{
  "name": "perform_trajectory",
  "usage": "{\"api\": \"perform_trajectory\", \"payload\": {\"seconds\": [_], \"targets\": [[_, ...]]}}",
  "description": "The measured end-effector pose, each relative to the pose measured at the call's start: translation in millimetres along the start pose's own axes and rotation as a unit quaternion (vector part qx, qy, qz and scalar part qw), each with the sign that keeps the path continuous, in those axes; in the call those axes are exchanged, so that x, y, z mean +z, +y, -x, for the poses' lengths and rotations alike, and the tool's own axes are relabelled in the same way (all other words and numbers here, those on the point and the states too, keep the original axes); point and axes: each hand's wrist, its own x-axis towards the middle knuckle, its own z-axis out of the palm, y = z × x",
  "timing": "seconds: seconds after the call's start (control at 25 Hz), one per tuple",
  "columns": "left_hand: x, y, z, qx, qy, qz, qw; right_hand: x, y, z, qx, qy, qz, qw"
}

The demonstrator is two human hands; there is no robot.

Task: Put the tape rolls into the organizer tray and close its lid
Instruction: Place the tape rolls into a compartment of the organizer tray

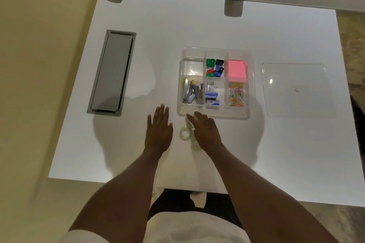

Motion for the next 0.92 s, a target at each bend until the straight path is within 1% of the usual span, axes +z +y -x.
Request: {"api": "perform_trajectory", "payload": {"seconds": [0.16, 0.28, 0.4, 0.48, 0.56, 0.64, 0.72, 0.84, 0.92], "targets": [[-1, -4, -13, 0.004, -0.006, 0.012, 1.0, -1, -3, -9, 0.004, 0.03, 0.002, 1.0], [5, -7, -15, 0.003, -0.006, -0.001, 1.0, -4, -3, -7, 0.015, 0.092, 0.01, 0.996], [9, -4, -16, -0.001, 0.002, -0.016, 1.0, -11, -3, -10, -0.02, 0.175, 0.009, 0.984], [12, -1, -16, -0.008, 0.005, -0.017, 1.0, -26, -1, -25, -0.04, 0.208, -0.001, 0.977], [14, 0, -16, -0.016, 0.009, -0.018, 1.0, -48, 4, -49, -0.033, 0.224, -0.017, 0.974], [17, 1, -16, -0.022, 0.012, -0.028, 0.999, -72, 10, -78, -0.019, 0.228, -0.022, 0.973], [19, 2, -17, -0.026, 0.017, -0.03, 0.999, -96, 16, -108, -0.005, 0.213, -0.039, 0.976], [27, -7, -19, -0.021, 0.031, -0.035, 0.999, -125, 22, -151, 0.022, 0.163, -0.073, 0.984], [31, -12, -20, -0.016, 0.04, -0.028, 0.999, -136, 23, -174, 0.033, 0.119, -0.067, 0.99]]}}
